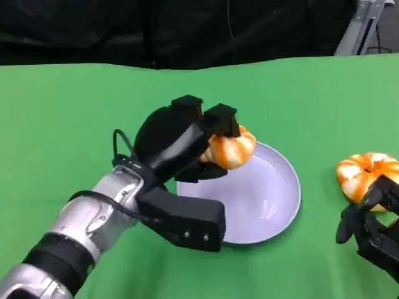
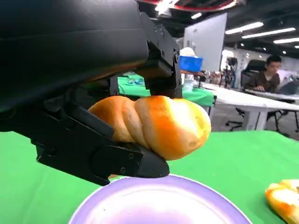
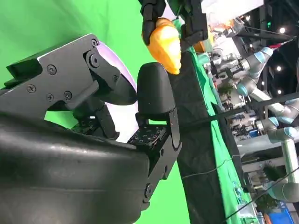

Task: Grasp the bread from the table and place it into the plate.

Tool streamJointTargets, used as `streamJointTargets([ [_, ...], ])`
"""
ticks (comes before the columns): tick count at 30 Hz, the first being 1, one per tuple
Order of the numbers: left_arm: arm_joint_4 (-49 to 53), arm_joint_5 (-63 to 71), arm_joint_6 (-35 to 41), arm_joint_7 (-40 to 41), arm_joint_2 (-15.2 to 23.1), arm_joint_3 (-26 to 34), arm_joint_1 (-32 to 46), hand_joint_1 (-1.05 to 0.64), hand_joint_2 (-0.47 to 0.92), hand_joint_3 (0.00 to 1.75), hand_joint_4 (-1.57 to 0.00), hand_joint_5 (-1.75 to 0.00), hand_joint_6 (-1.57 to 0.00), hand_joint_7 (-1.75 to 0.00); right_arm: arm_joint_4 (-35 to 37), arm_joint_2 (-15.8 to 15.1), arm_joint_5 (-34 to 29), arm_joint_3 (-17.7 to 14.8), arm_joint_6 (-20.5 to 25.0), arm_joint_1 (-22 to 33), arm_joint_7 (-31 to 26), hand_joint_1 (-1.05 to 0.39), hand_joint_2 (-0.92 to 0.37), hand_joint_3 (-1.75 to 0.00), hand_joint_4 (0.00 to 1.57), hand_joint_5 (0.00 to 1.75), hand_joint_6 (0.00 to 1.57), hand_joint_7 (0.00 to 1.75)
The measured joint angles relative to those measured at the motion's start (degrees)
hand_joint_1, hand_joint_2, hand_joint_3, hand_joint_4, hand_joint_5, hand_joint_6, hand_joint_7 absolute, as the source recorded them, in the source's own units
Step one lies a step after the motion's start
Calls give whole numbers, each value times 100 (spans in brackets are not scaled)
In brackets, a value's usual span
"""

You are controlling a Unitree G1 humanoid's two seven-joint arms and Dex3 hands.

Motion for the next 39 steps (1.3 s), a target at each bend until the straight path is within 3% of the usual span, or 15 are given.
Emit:
streamJointTargets([
  [5,164,103,-7,-3,-145,-154,-16,-14,86,29,-59,-175,-56,-163,-21,0,-5,7,1,0,-29,-9,-60,-113,82,175,73,158],
  [7,194,119,-5,-3,-170,-182,-35,-17,90,20,-65,-157,-79,-103,-23,0,-5,6,2,3,-35,-9,-60,-113,82,175,73,158],
  [8,251,154,5,-4,-190,-220,-67,-17,91,21,-62,-166,-71,-128,-28,0,-4,7,7,5,-37,-9,-60,-113,82,175,73,158],
  [10,394,241,23,-5,-267,-335,-143,-17,92,27,-59,-173,-60,-159,-50,3,-4,13,15,7,-40,-8,-60,-113,82,175,73,158],
  [12,508,271,22,-10,-358,-396,-163,-17,91,28,-58,-174,-56,-169,-75,8,-4,18,16,8,-45,-8,-60,-112,82,175,72,158],
  [32,1231,367,-148,159,-559,-626,-398,-13,91,23,-59,-175,-52,-171,-75,21,-8,28,12,-5,-89,-8,-59,-113,83,175,73,158],
  [34,1251,367,-156,174,-558,-626,-398,-14,92,21,-56,-170,-57,-150,-75,30,-9,34,12,-4,-91,-7,-59,-114,83,175,73,158],
  [37,1251,365,-159,213,-546,-623,-398,-34,92,20,-70,-70,-85,-38,-75,34,-7,35,12,-4,-88,-8,-59,-114,83,175,73,158],
  [39,1251,356,-163,226,-532,-615,-398,-56,92,26,-58,-36,-76,-12,-75,34,-7,35,12,-4,-87,-9,-59,-114,83,175,73,158],
])
